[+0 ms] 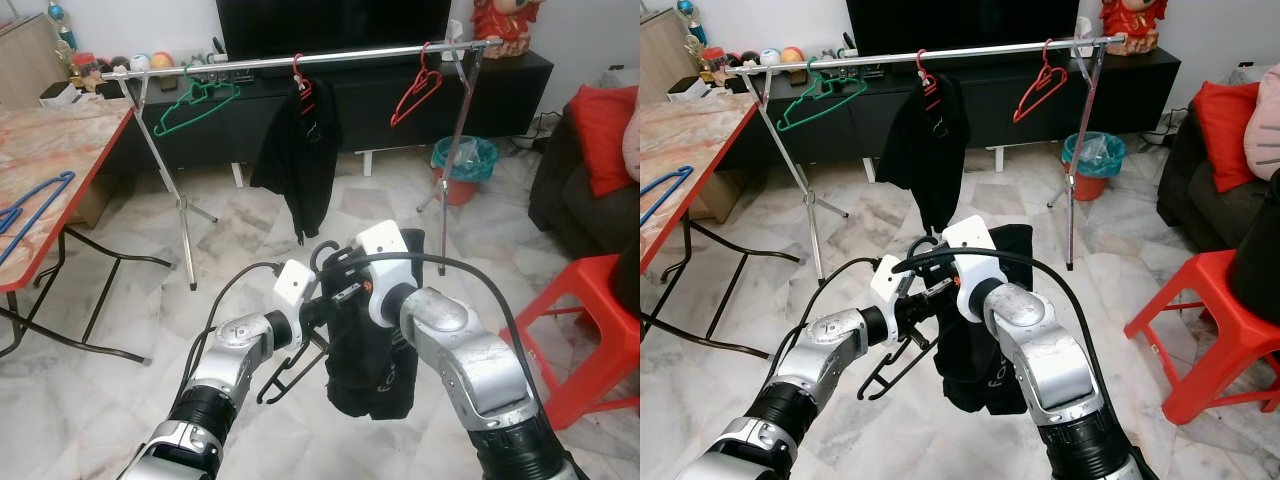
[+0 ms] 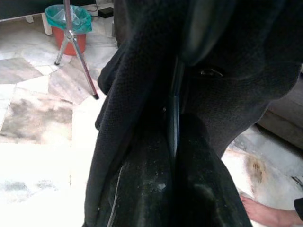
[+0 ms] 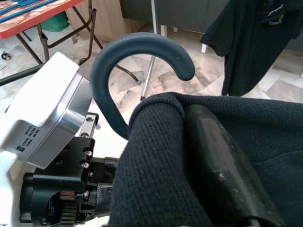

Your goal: Hang hanger

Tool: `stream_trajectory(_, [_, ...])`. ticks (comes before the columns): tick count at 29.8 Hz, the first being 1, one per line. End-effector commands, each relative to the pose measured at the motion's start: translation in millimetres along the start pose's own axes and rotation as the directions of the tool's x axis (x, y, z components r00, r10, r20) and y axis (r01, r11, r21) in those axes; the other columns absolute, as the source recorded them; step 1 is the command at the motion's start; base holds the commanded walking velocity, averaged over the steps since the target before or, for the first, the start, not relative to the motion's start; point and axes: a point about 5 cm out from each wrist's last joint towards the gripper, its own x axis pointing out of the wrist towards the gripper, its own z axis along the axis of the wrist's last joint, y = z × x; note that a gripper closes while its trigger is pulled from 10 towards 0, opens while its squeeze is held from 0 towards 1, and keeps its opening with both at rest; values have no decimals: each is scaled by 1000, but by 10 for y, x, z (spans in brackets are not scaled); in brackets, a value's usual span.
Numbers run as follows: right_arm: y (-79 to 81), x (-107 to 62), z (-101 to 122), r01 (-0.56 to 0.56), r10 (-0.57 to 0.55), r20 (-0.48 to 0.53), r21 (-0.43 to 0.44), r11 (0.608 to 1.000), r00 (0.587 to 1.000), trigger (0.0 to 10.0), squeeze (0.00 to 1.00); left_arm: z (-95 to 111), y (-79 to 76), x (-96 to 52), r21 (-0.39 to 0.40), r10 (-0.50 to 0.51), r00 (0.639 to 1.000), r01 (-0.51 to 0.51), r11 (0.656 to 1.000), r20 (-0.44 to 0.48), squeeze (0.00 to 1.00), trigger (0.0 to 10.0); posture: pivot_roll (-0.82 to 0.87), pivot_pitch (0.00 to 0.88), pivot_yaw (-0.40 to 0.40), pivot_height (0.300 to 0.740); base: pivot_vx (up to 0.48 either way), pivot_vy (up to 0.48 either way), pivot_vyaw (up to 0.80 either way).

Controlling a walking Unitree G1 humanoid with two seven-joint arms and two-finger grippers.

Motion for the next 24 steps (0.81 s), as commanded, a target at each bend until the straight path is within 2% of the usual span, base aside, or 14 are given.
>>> stream_trajectory(1, [118, -20, 94, -58, 59, 48, -14, 998, 997, 10000, 1000, 129, 17, 25, 11, 2, 999, -3, 1000, 47, 0, 10000, -74, 5, 62, 740, 0, 0, 0])
stream_trajectory(9, [6, -38, 54, -3, 3, 40, 11, 1000, 999, 10000, 1000, 177, 27, 32, -8, 12, 997, -11, 1000, 79, 0, 10000, -74, 5, 62, 740, 0, 0, 0])
stream_trajectory(13, [-137, -75, -21, 47, -49, 39, 49, 998, 998, 10000, 1000, 166, 40, 20, -11, 24, 996, -24, 1000, 81, 0, 10000, -73, 6, 61, 740, 0, 0, 0])
stream_trajectory(24, [-206, -171, -124, 22, -25, 34, 69, 997, 999, 10000, 1000, 156, 47, 12, -15, 32, 996, -31, 999, 81, 0, 10000, -73, 8, 63, 740, 0, 0, 0])
